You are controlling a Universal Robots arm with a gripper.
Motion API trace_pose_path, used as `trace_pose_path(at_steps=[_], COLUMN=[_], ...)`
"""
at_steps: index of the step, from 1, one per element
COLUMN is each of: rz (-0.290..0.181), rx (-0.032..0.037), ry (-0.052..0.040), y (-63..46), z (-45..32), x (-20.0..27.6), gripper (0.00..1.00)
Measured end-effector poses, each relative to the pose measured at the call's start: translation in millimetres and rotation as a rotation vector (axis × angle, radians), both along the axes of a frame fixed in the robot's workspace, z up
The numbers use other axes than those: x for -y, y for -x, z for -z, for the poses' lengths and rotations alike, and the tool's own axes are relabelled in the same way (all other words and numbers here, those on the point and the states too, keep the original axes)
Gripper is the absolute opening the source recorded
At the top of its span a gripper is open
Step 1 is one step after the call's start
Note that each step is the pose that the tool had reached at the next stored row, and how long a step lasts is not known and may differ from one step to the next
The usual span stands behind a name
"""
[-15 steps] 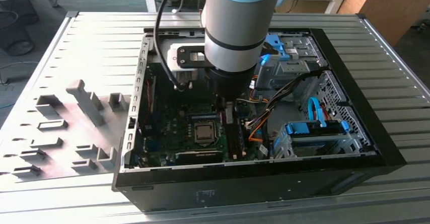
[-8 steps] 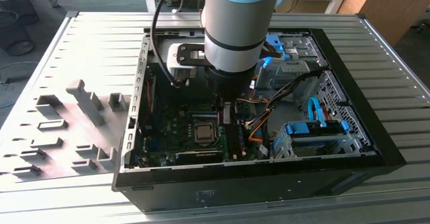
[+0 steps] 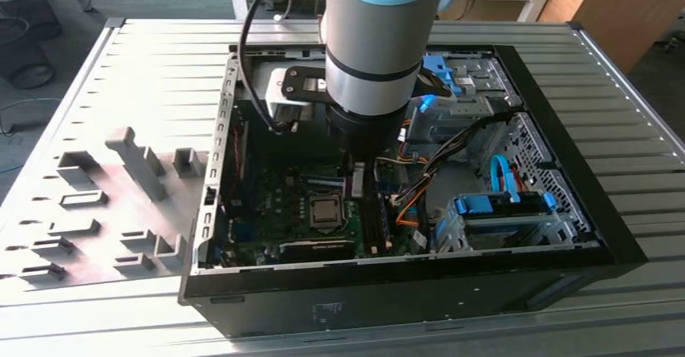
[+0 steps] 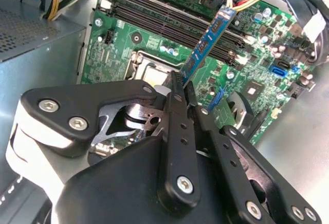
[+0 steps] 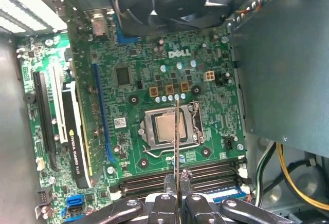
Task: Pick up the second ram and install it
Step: 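Insert the second ram into the second slot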
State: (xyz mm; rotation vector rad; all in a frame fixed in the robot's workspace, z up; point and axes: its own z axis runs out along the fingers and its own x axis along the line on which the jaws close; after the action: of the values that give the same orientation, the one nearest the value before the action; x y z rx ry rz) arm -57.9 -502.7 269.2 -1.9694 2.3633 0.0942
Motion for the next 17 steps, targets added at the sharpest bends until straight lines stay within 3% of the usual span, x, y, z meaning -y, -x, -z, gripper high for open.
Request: trace_pose_path(at_steps=[17], rz=[0.129], rx=[0.0001], ry=[0.0], y=[0.0], z=[0.6], x=[0.0], gripper=[0.14])
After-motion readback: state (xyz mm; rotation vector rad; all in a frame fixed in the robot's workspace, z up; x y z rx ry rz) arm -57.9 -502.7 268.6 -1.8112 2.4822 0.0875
